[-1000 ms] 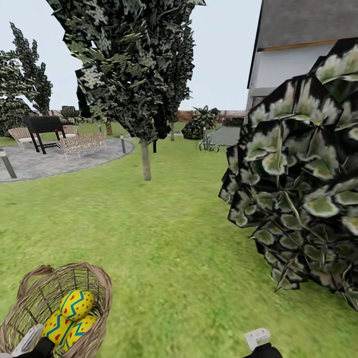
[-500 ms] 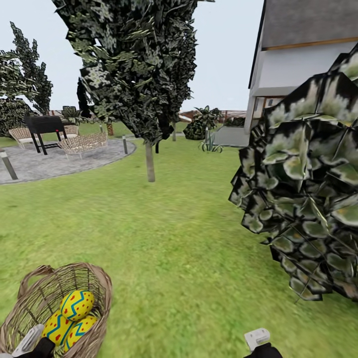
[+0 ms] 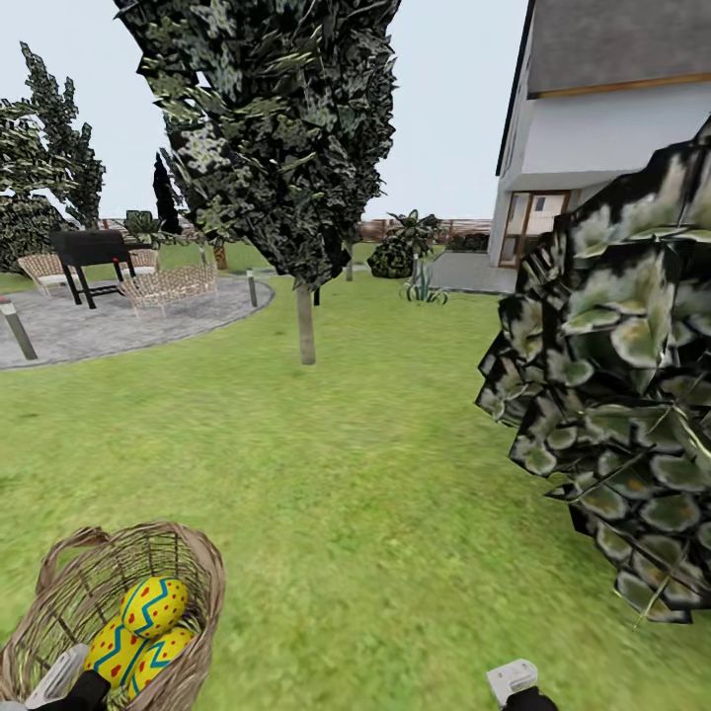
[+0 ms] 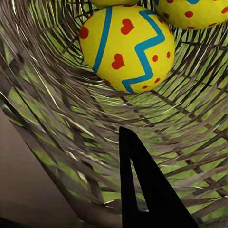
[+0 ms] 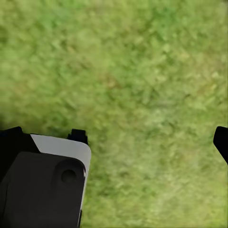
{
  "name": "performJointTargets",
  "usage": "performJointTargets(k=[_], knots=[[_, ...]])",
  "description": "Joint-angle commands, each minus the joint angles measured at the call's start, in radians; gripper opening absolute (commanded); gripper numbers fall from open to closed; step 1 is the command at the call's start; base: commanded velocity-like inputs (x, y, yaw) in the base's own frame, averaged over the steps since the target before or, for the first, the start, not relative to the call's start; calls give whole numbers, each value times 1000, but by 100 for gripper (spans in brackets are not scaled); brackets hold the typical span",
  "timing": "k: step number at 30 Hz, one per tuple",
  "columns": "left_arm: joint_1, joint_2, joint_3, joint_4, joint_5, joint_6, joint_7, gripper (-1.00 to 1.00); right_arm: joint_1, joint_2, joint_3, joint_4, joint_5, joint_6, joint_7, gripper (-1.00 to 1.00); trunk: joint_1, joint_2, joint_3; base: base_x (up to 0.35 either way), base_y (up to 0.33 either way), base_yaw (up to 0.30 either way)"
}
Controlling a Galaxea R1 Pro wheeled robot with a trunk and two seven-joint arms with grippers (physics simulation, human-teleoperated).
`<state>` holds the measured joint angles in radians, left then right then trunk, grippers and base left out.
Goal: Take the three Easter eggs out of the wicker basket on the lawn in the garden, then place them on the lawn next to a single tree (choose any tree) so that all three eggs are next to the same tree and none are left in the basket.
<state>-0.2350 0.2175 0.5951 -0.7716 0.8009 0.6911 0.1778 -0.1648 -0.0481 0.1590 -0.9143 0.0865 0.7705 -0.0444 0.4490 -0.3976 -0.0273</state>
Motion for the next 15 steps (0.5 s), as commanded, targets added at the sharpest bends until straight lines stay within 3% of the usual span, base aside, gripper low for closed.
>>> performJointTargets(k=[1,6,15], knots=[[-1,-1,2,-1,18,2,8,-100,-1,0,4,-2,7,6,0,100,1,-2,-2,216,280,0],[-1,-1,2,-1,18,2,8,-100,-1,0,4,-2,7,6,0,100,1,-2,-2,245,224,0],[-1,1,2,0,18,2,7,-100,-1,1,5,0,7,6,0,100,1,-2,-2,347,8,0]])
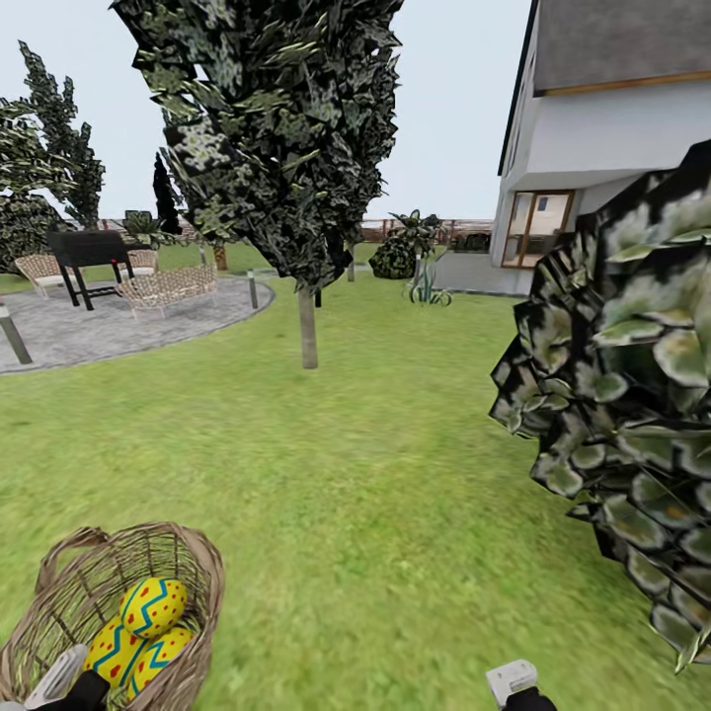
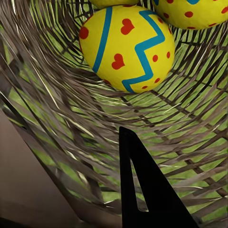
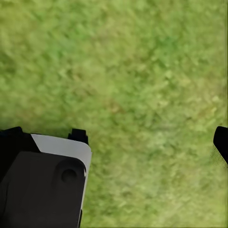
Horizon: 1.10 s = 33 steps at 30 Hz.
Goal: Take the three Easter eggs out of the wicker basket on the lawn in the garden, then place them on the lawn next to a single tree (choose any tree) so that all three eggs are next to the same tree and none are left in the basket.
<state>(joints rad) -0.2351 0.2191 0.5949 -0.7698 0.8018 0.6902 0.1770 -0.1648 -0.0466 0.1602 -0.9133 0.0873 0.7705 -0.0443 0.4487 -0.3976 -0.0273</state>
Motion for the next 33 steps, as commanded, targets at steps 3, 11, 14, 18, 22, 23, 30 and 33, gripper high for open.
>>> performJointTargets(k=[3,11,14,18,22,23,30,33], knots=[[-1,0,2,-2,17,3,7,-100,-1,-1,3,-1,6,6,0,100,1,-2,-2,350,12,0],[-1,2,2,-2,17,3,8,-100,-1,-1,4,-1,6,7,0,100,1,-2,-7,189,286,-172],[-1,2,2,-2,17,4,7,-100,-1,-1,4,-1,6,7,0,100,1,-2,-9,190,309,-268],[-1,2,3,-2,18,5,7,-100,-1,-1,4,-1,6,7,0,100,1,-2,-10,199,309,-117],[-1,2,3,-2,19,5,7,-100,-1,-1,4,-1,6,6,0,100,1,-2,-10,208,306,-5],[-1,3,3,-2,19,5,7,-100,-1,-1,4,-1,6,6,0,100,1,-2,-10,216,301,0],[-1,3,3,-2,19,5,7,-100,-1,-1,4,-1,6,6,0,100,1,-2,-10,243,282,0],[-1,3,3,-2,19,5,7,-100,-1,-1,4,-1,6,6,0,100,1,-2,-10,258,268,0]])
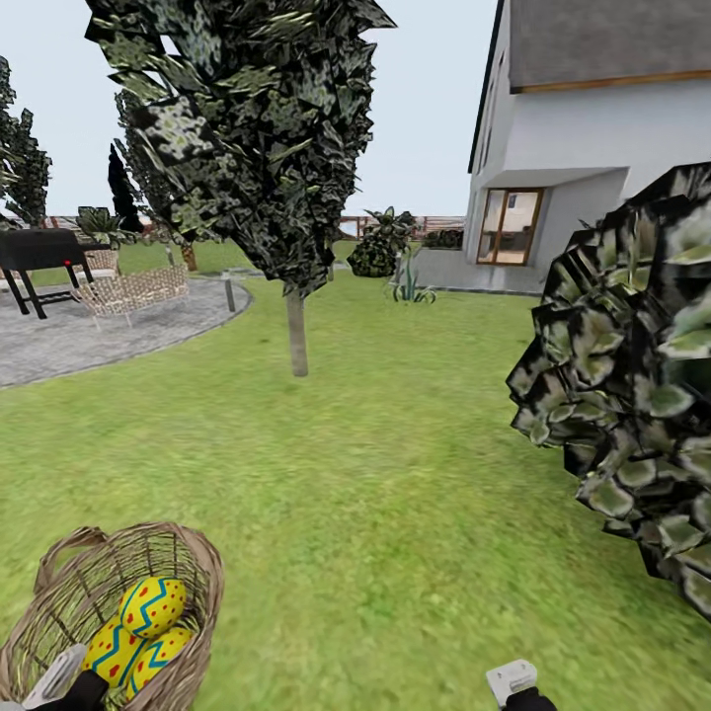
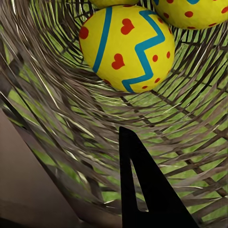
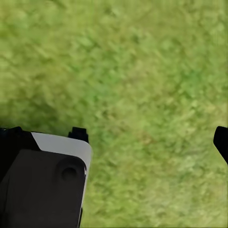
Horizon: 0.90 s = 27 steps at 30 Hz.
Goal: Take the three Easter eggs out of the wicker basket on the lawn in the garden, then place them on the lawn next to a single tree (choose any tree) so that all three eggs are next to the same tree and none are left in the basket.
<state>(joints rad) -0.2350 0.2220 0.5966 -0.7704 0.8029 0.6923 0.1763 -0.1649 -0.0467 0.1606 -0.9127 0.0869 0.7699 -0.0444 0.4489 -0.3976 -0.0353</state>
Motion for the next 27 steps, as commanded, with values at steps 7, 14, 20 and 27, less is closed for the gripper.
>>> performJointTargets(k=[7,14,20,27], knots=[[-1,-1,2,-1,18,2,8,-100,-1,-1,4,-2,7,7,0,100,1,-2,-2,259,267,0],[-1,-1,2,-1,18,2,8,-100,-1,-1,4,-2,7,7,0,100,1,-2,-2,269,257,0],[-1,-1,2,-1,18,2,9,-100,-1,-1,3,-2,6,6,0,100,1,-2,-2,280,241,-34],[-1,-1,2,0,17,1,9,-100,-1,-1,4,-2,7,6,0,100,1,-2,-2,284,232,-200]])
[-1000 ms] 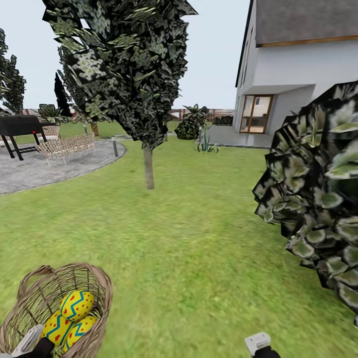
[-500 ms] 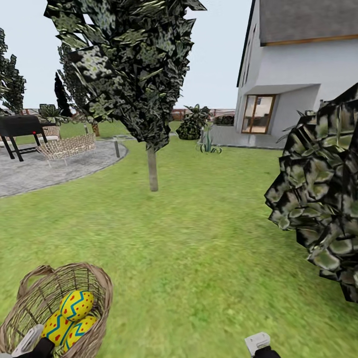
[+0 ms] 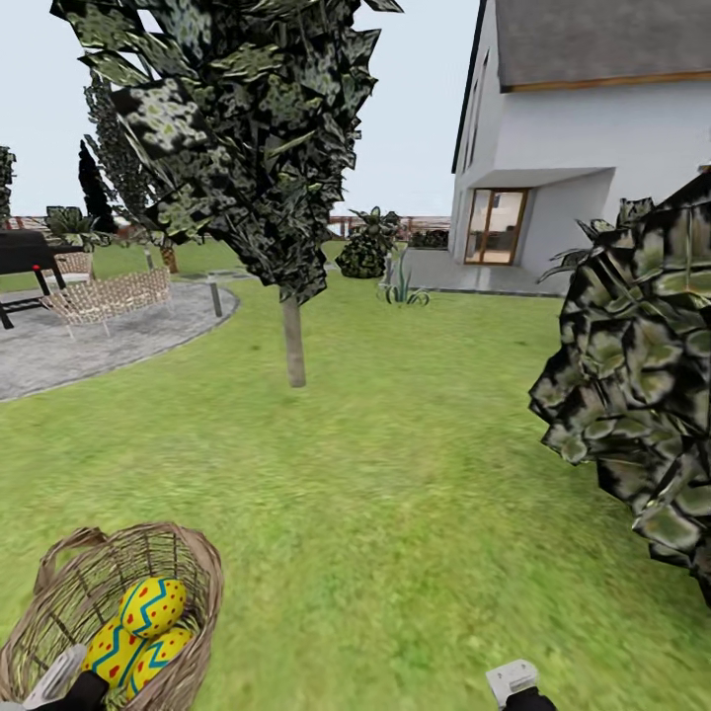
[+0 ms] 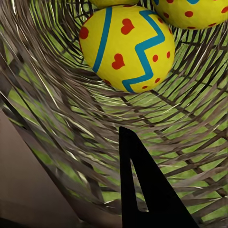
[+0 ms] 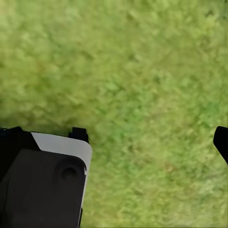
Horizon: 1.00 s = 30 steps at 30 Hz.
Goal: Take the three Easter eggs out of the wicker basket on the lawn in the garden, then place them on the lawn next to a single tree (choose any tree) so that all three eggs are next to the same tree and none are left in the basket.
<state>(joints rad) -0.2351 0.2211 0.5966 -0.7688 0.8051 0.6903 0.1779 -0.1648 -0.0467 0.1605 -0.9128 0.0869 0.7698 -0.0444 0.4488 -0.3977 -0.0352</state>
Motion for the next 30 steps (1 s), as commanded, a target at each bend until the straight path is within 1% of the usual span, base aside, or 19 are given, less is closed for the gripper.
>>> performJointTargets(k=[1,30], knots=[[-1,-1,2,-1,15,3,8,-100,-1,-1,4,-1,7,6,0,100,1,-2,-2,284,231,-15],[-1,-2,1,-1,14,3,8,-100,-1,-1,4,-1,6,6,0,100,1,-2,-2,297,213,0]])
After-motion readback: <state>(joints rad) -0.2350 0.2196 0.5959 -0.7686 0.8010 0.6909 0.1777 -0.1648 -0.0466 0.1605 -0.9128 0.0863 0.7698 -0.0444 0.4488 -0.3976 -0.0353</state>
